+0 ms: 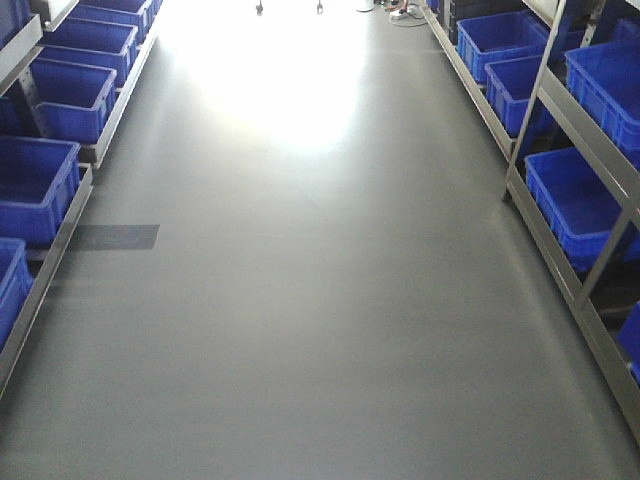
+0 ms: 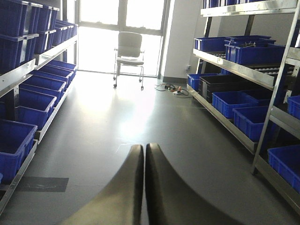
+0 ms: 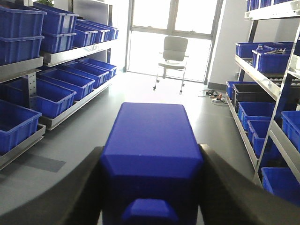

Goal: Pour parts from conveyor to right shelf
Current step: 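Turn into the aisle between bin shelves and drive forward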

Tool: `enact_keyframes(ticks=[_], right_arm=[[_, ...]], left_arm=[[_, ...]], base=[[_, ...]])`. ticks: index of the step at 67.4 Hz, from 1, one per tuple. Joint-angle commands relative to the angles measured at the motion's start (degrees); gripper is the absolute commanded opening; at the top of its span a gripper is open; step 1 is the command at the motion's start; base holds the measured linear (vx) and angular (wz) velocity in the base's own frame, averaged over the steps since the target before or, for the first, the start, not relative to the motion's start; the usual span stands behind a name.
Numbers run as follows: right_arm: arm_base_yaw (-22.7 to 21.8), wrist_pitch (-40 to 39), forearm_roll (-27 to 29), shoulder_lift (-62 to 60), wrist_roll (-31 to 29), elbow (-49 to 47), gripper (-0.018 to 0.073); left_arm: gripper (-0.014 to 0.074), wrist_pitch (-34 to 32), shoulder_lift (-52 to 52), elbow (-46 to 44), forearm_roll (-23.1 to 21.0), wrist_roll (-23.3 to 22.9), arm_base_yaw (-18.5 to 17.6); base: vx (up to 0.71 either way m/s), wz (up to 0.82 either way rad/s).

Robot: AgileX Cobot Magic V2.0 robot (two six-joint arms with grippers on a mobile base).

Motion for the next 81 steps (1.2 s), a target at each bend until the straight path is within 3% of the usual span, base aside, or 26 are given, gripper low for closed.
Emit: enact_keyframes(ticks=[1,81], right_arm=[[-0.3,-4.42,0.01,0.04,-0.3,-1.61,-0.0001],[-0.3,-4.42,0.01,0.04,-0.3,-1.61,-0.0001]], left_arm=[[-0.0006,-4.27,-0.41,1.23,-0.49,-0.25,-0.16],[-0.0006,-4.27,-0.41,1.23,-0.49,-0.25,-0.16]], base=[[0.67,-0.07],[0.62,0.03]])
